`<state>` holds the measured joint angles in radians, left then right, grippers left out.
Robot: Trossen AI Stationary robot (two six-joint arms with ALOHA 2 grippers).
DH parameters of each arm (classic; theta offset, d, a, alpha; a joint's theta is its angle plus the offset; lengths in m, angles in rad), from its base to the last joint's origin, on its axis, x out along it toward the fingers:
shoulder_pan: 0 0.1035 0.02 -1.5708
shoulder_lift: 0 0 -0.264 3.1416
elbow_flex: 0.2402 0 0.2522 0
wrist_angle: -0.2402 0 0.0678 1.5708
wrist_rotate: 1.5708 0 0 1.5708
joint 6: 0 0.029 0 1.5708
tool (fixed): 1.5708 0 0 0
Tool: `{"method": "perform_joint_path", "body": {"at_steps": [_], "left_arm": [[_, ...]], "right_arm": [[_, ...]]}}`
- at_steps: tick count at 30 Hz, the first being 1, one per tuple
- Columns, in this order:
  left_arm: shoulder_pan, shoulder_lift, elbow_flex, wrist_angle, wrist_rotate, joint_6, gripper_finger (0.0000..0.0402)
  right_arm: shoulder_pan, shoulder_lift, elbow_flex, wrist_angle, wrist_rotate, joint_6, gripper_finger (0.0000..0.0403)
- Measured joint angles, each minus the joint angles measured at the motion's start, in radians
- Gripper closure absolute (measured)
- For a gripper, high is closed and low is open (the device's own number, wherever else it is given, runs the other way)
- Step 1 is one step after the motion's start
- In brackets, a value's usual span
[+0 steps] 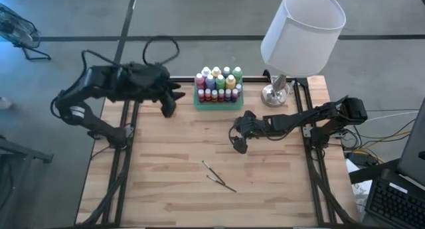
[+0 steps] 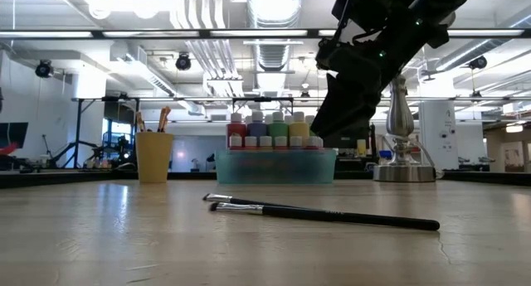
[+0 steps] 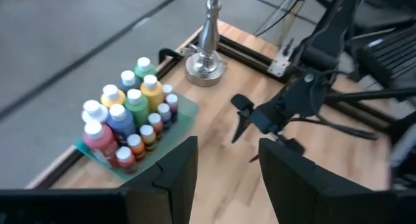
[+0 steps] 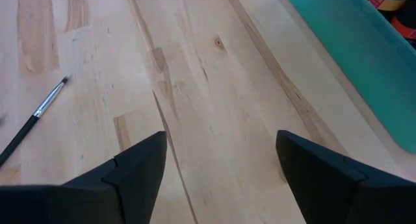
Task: Pick & Place Paint Supplies
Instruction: Put the silver paintbrush into the orange cup
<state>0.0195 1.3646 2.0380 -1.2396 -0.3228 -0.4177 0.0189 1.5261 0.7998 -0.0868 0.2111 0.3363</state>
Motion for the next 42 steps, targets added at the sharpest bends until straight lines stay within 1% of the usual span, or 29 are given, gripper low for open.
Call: {"method": "perform_joint_path", "body": {"at_steps": [6, 8, 11, 15, 18, 22, 26, 29, 31, 39, 42], "left_arm": [[-0.13, 0.023, -0.068, 0.0, -0.209, 0.014, 0.0234], [-0.16, 0.031, -0.109, 0.005, -0.256, 0.014, 0.0234], [-0.181, 0.044, -0.184, 0.023, -0.263, -0.01, 0.0234], [-0.183, 0.07, -0.291, 0.052, -0.262, -0.027, 0.0234], [-0.183, 0.093, -0.368, 0.064, -0.239, -0.014, 0.0234], [-0.183, 0.138, -0.454, 0.071, -0.177, 0.079, 0.0234], [-0.183, 0.196, -0.541, 0.164, -0.067, 0.195, 0.0234], [-0.184, 0.241, -0.598, 0.243, 0.039, 0.307, 0.0234], [-0.186, 0.272, -0.62, 0.259, 0.089, 0.35, 0.0234], [-0.187, 0.367, -0.639, 0.302, 0.107, 0.439, 0.0234], [-0.187, 0.394, -0.636, 0.323, 0.131, 0.448, 0.0234]], "right_arm": [[0.0, 0.0, 0.0, 0.0, 0.0, 0.0, 0.0108], [0.0, 0.0, 0.0, 0.0, 0.0, 0.0, 0.0104], [0.0, 0.0, 0.0, 0.0, 0.0, 0.001, 0.0099], [0.0, 0.0, 0.0, 0.004, 0.0, 0.003, 0.0096], [0.0, 0.0, 0.0, 0.004, 0.0, 0.003, 0.0102], [0.0, 0.0, 0.0, 0.004, 0.0, 0.001, 0.0115], [0.0, 0.0, 0.0, 0.006, 0.0, 0.0, 0.0129], [0.0, 0.0, 0.0, 0.009, 0.0, 0.001, 0.0139], [0.0, 0.0, 0.0, 0.009, -0.001, 0.0, 0.0145], [0.0, 0.0, 0.0, 0.009, -0.001, -0.003, 0.0164], [0.0, 0.0, -0.001, 0.008, -0.001, -0.003, 0.0168]]}}
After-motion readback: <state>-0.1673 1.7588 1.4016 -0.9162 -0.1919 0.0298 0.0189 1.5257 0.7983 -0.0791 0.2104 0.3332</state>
